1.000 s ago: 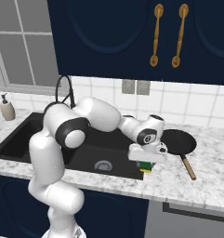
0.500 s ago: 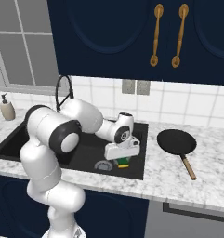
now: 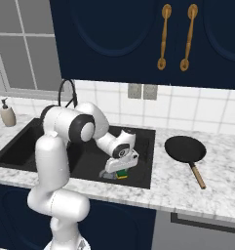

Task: Pick the pan and sponge and place them into the sink. Then turn on the water.

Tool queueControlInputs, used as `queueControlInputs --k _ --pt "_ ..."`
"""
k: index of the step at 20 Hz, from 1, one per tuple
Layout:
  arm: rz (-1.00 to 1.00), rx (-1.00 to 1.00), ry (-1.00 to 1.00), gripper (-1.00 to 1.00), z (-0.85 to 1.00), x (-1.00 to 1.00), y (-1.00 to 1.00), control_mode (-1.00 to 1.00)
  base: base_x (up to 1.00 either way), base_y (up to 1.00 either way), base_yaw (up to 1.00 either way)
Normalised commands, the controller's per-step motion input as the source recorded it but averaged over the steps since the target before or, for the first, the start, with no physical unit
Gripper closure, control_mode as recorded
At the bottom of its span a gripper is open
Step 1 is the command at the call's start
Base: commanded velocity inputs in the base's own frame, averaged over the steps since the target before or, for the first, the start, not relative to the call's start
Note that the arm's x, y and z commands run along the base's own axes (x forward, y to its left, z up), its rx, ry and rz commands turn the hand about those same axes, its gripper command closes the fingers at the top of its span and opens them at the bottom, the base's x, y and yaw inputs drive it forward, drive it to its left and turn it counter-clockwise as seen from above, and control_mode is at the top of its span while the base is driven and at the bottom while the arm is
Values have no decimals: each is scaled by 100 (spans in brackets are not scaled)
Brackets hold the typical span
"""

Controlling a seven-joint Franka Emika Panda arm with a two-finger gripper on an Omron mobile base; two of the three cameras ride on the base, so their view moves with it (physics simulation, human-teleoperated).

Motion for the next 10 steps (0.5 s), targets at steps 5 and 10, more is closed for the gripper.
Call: queueControlInputs --k 5,10 --pt "6 8 3 100 -50 61 19 -100 0 0 0" --pt "0 -2 5 100 -48 41 41 -100 0 0 0"
